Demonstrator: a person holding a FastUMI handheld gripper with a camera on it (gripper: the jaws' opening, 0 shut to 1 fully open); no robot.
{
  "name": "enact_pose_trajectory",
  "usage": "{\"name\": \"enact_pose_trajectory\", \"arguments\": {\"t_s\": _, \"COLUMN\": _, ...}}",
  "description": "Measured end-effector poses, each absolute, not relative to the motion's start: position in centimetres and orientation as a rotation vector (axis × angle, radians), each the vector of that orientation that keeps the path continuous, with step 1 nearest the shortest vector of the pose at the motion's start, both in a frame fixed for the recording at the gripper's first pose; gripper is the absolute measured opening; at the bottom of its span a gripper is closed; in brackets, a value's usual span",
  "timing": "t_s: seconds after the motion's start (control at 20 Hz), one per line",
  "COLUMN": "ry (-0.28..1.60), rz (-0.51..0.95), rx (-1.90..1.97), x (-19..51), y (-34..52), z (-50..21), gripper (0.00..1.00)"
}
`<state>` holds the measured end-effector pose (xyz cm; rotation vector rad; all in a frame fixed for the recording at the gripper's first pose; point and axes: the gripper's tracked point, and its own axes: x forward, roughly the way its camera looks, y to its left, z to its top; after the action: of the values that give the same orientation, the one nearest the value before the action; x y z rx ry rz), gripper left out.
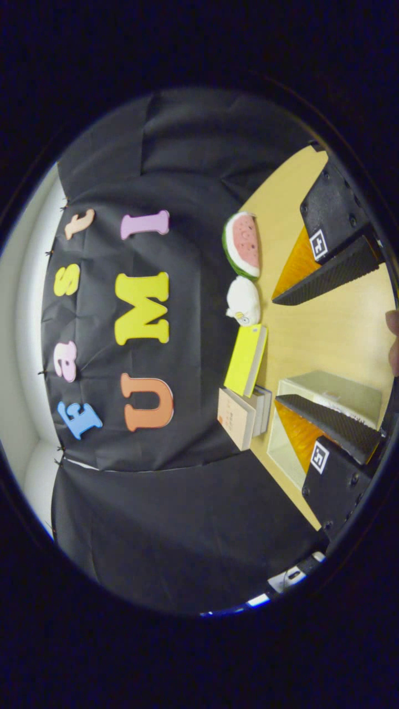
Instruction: Open the storage box then place both shoes into the box .Put the left shoe in first, then the right shoe, with the right side of both shoes facing outward in a uniform manner.
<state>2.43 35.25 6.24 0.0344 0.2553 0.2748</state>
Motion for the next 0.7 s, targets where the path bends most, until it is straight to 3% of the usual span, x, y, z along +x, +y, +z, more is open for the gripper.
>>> {"name": "enact_pose_trajectory", "arguments": {"t_s": 0.3, "ry": 0.058, "rz": 0.223, "rx": 0.008, "x": -0.8, "y": 30.7, "z": 6.3, "gripper": 1.0}}
{"name": "enact_pose_trajectory", "arguments": {"t_s": 0.7, "ry": -0.022, "rz": 0.163, "rx": -0.02, "x": -3.3, "y": 28.0, "z": 4.8, "gripper": 1.0}}
